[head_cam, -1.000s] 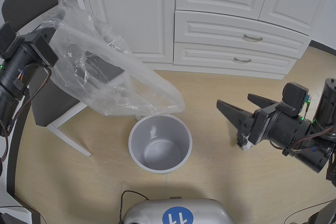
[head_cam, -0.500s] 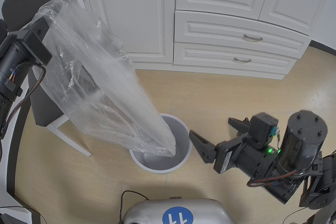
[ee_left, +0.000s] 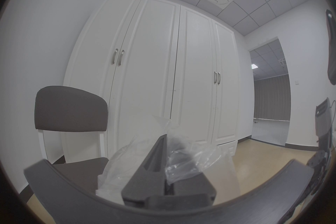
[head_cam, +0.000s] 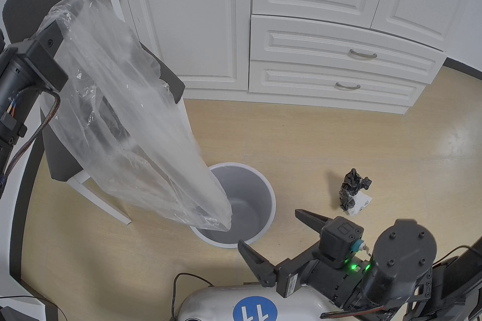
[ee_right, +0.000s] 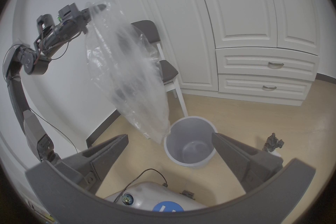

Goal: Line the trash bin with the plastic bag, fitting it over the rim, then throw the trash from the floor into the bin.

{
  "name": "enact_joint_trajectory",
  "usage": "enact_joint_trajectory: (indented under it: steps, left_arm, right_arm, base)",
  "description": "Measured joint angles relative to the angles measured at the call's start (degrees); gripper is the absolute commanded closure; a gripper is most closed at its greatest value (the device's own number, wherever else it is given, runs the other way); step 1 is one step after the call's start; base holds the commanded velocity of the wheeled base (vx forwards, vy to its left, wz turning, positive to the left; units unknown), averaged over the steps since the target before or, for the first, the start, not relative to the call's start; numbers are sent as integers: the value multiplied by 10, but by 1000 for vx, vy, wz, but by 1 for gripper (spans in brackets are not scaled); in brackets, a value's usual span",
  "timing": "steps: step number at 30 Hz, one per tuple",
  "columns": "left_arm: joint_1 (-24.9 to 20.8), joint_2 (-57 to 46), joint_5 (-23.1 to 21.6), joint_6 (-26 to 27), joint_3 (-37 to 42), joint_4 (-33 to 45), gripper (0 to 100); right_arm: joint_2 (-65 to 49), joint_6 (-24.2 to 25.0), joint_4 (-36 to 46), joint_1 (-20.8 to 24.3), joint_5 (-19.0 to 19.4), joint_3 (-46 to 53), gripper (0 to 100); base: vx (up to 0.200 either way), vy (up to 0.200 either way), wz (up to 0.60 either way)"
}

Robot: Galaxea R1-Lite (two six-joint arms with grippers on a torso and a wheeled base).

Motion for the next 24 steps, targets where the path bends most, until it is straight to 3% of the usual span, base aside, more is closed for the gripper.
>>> enact_joint_trajectory:
  steps: [10,24]
  left_arm:
    - [-1,-3,0,1,-1,-1,100]
    - [-13,-5,0,4,0,-1,100]
  right_arm:
    - [103,-6,-192,-2,0,-5,0]
    - [145,-11,-201,4,21,21,0]
  base:
    - [0,0,0]
    - [0,0,0]
